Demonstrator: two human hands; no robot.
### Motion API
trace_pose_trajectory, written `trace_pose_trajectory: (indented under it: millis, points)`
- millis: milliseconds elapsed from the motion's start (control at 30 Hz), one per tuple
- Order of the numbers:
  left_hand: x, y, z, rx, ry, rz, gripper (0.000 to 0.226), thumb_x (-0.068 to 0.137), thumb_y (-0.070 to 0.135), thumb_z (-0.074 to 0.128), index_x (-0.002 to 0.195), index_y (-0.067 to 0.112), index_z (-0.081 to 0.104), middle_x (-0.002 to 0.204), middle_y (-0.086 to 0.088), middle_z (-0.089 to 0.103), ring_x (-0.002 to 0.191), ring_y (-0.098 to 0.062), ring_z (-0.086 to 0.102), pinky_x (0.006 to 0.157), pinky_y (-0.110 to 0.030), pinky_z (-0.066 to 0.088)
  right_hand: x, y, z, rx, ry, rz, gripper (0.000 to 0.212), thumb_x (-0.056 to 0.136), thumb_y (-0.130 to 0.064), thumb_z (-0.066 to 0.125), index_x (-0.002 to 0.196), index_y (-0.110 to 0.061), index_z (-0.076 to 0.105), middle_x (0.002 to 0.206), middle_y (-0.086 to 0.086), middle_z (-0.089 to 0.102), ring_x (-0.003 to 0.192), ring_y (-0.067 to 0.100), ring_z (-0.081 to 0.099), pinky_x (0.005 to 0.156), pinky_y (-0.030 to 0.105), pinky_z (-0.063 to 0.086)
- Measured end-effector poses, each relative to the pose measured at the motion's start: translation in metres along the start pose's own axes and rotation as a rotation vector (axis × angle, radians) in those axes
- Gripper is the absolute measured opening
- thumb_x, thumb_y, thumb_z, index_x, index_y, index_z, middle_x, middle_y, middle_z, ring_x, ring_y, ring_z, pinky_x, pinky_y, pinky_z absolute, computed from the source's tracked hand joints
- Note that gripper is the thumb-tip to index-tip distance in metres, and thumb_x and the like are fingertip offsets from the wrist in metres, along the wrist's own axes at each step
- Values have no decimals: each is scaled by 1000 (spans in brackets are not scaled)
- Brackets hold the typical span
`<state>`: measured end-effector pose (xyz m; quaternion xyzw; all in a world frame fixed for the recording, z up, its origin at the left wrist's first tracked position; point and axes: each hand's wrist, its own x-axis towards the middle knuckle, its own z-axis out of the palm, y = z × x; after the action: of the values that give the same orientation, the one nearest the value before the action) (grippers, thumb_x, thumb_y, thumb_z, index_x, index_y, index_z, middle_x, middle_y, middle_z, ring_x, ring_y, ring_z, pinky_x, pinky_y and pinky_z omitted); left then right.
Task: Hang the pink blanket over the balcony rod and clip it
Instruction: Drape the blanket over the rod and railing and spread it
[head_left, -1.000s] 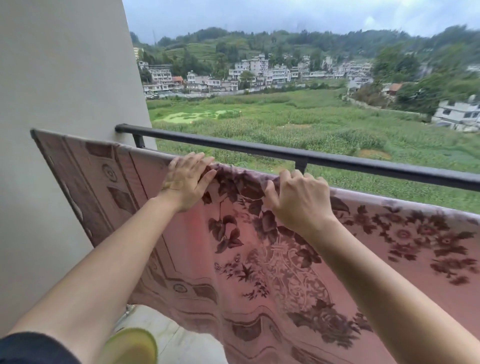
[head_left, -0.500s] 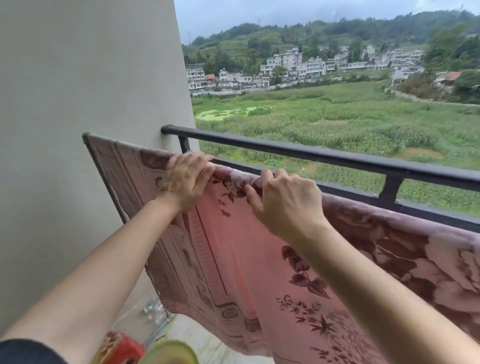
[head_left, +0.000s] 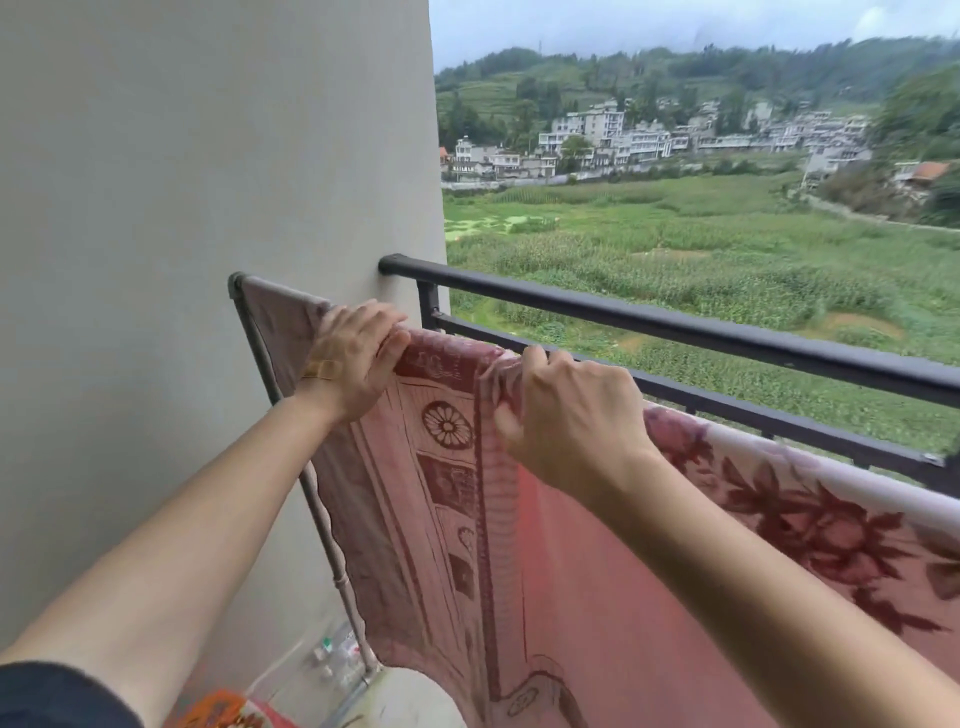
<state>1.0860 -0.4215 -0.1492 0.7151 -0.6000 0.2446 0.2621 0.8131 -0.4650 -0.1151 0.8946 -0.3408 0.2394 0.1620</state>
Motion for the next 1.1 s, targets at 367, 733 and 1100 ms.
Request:
trace_pose_trajectory:
  millis: [367,733,1100]
  points:
    - [24,-181,4,50,-108,52,54,99,53,15,136,28,45,144,-4,48,138,-26,37,117,-52,18,88,-121,37,-84,-60,151,46,86,-56,39,107,-17,51,93,3,59,80,21,56,79,38,49]
    - [36,-287,18,-451,101,-486,62,92,60,37,126,13,57,132,-18,55,126,-34,48,108,-48,40,175,-205,89,-124,-51,186,47,90,-58,43,104,-14,51,95,5,60,80,24,58,68,37,46]
    - [27,-282,10,-1211,39,-843,44,88,56,65,84,12,70,80,4,70,71,-8,65,66,-23,53,280,-245,108,293,-372,160,64,100,-58,19,101,-11,62,106,11,65,96,29,64,86,42,52]
